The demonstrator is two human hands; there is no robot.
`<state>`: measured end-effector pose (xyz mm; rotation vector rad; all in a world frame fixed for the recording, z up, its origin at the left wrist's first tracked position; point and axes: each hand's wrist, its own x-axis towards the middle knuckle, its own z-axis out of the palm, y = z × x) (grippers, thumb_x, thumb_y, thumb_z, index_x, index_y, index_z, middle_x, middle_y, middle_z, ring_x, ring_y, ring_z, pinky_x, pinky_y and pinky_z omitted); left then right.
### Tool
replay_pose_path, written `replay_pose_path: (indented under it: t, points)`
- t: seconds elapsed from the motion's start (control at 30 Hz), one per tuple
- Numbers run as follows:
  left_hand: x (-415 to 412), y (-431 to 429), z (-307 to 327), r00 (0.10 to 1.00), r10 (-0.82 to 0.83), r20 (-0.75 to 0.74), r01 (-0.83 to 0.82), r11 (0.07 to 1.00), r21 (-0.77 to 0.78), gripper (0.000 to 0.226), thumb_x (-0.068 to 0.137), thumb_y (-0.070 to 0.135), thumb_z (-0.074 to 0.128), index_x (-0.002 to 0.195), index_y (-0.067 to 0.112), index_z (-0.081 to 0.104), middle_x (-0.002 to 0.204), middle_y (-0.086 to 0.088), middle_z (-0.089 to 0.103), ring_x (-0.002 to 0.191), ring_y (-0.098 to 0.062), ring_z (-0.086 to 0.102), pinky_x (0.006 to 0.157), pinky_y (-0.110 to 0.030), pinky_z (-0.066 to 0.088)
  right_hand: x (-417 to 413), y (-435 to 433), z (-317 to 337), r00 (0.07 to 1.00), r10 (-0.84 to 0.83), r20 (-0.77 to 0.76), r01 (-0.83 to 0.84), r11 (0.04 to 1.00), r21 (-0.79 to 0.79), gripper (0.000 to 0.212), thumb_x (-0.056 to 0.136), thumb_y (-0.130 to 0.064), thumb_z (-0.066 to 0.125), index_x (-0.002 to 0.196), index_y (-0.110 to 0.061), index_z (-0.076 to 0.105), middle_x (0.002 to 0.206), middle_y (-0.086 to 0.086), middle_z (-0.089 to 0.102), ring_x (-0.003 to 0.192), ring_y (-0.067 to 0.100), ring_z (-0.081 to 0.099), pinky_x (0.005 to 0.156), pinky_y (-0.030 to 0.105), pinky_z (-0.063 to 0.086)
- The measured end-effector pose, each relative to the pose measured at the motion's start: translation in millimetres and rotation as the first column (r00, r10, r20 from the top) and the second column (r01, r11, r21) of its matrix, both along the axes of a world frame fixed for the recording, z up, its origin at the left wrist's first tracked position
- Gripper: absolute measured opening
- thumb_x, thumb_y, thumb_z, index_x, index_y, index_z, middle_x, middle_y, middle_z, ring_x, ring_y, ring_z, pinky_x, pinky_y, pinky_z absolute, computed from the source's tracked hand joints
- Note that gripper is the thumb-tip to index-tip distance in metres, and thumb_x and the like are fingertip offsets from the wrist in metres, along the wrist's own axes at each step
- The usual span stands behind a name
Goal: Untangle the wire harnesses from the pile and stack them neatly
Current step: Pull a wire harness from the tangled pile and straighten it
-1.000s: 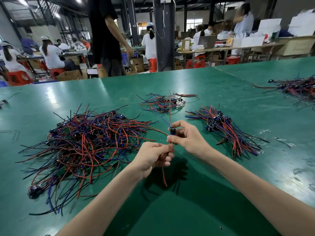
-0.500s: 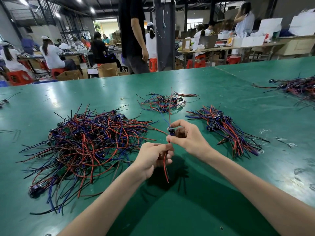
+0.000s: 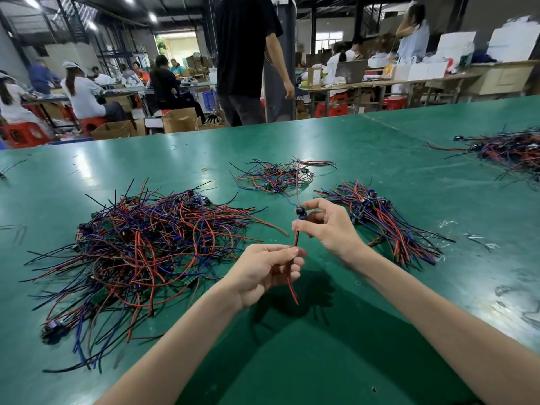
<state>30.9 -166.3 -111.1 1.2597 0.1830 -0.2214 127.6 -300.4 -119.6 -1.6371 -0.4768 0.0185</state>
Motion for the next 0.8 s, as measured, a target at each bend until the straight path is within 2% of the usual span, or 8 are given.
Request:
replay_pose_path:
  t: [0.13, 0.23, 0.3, 0.37, 0.47, 0.57, 0.63, 0.8]
  points:
    - [0.4, 0.0, 0.9, 0.999, 0.023, -0.049, -0.019, 0.995, 0.093, 0.012, 0.09, 0.002, 0.057, 0.084, -0.004, 0.066, 0.054, -0.002, 0.06, 0.041, -0.005, 0.053, 0.043, -0.016, 0.047, -3.8, 0.6, 0.5, 1.0, 0.03, -0.006, -0.03, 0.999, 0.024, 0.029, 0.073, -0.008, 0.079, 0.093, -0.021, 0.061, 0.07, 0.012, 0.068, 0.061, 0.016, 0.053, 0.062, 0.034, 0.043]
    - [1.5, -1.3, 0.3, 0.994, 0.085, -0.067, -0.074, 0.985, 0.153, 0.01, 0.087, 0.002, 0.061, 0.082, -0.006, 0.066, 0.047, -0.002, 0.055, 0.036, -0.004, 0.046, 0.038, -0.015, 0.043, -6.5, 1.4, 2.6, 0.998, 0.056, -0.017, -0.055, 0.997, 0.054, 0.03, 0.071, -0.008, 0.08, 0.093, -0.019, 0.062, 0.07, 0.008, 0.071, 0.055, 0.008, 0.056, 0.056, 0.02, 0.045]
    - [2.9, -2.2, -1.6, 0.989, 0.137, -0.052, -0.127, 0.978, 0.168, 0.01, 0.087, 0.002, 0.061, 0.081, -0.005, 0.065, 0.044, -0.001, 0.053, 0.033, -0.004, 0.043, 0.036, -0.015, 0.039, -7.7, 2.2, 4.4, 0.998, 0.061, -0.024, -0.059, 0.996, 0.072, 0.03, 0.07, -0.007, 0.081, 0.091, -0.018, 0.063, 0.069, 0.008, 0.071, 0.053, 0.007, 0.056, 0.054, 0.017, 0.045]
    - [2.7, -4.0, -3.5, 0.988, 0.153, -0.024, -0.148, 0.978, 0.15, 0.01, 0.089, 0.004, 0.06, 0.083, -0.003, 0.065, 0.045, -0.001, 0.054, 0.035, -0.005, 0.044, 0.038, -0.016, 0.042, -7.2, 2.9, 7.3, 0.998, 0.047, -0.031, -0.044, 0.994, 0.102, 0.028, 0.071, -0.003, 0.079, 0.088, -0.018, 0.063, 0.065, 0.003, 0.071, 0.052, 0.006, 0.057, 0.053, 0.016, 0.045]
    - [-0.1, -6.6, -4.3, 0.997, 0.073, 0.014, -0.073, 0.997, 0.021, 0.008, 0.089, 0.004, 0.059, 0.087, -0.002, 0.064, 0.055, -0.004, 0.06, 0.044, -0.008, 0.053, 0.049, -0.021, 0.053, -3.6, 1.9, 12.7, 0.999, -0.007, -0.05, 0.015, 0.987, 0.161, 0.027, 0.075, 0.003, 0.074, 0.086, -0.017, 0.059, 0.06, -0.003, 0.07, 0.053, 0.005, 0.059, 0.05, 0.014, 0.043]
    - [-3.0, -8.0, -4.7, 0.999, -0.028, 0.037, 0.03, 0.998, -0.046, 0.01, 0.089, 0.001, 0.056, 0.09, -0.005, 0.064, 0.064, -0.007, 0.063, 0.053, -0.012, 0.059, 0.058, -0.025, 0.057, 0.3, -3.2, 14.9, 0.995, -0.056, -0.079, 0.07, 0.98, 0.186, 0.025, 0.076, 0.004, 0.073, 0.087, -0.014, 0.058, 0.059, -0.002, 0.069, 0.061, 0.015, 0.057, 0.051, 0.014, 0.043]
    - [-3.9, -7.5, -4.5, 0.997, -0.065, 0.037, 0.065, 0.998, -0.023, 0.012, 0.09, 0.001, 0.054, 0.09, -0.005, 0.064, 0.064, -0.006, 0.062, 0.054, -0.011, 0.059, 0.059, -0.024, 0.057, 0.8, -5.5, 14.5, 0.994, -0.066, -0.088, 0.081, 0.981, 0.176, 0.025, 0.076, 0.004, 0.072, 0.087, -0.013, 0.059, 0.058, -0.002, 0.069, 0.056, 0.011, 0.055, 0.051, 0.014, 0.043]
    - [-2.0, -4.4, -2.2, 0.998, -0.057, -0.035, 0.061, 0.99, 0.127, 0.012, 0.09, 0.005, 0.058, 0.085, -0.002, 0.067, 0.053, 0.0, 0.058, 0.042, -0.004, 0.05, 0.045, -0.018, 0.049, -0.6, -5.8, 12.3, 0.993, -0.071, -0.092, 0.085, 0.984, 0.156, 0.025, 0.076, 0.004, 0.073, 0.086, -0.015, 0.059, 0.058, -0.002, 0.069, 0.049, 0.005, 0.053, 0.051, 0.015, 0.043]
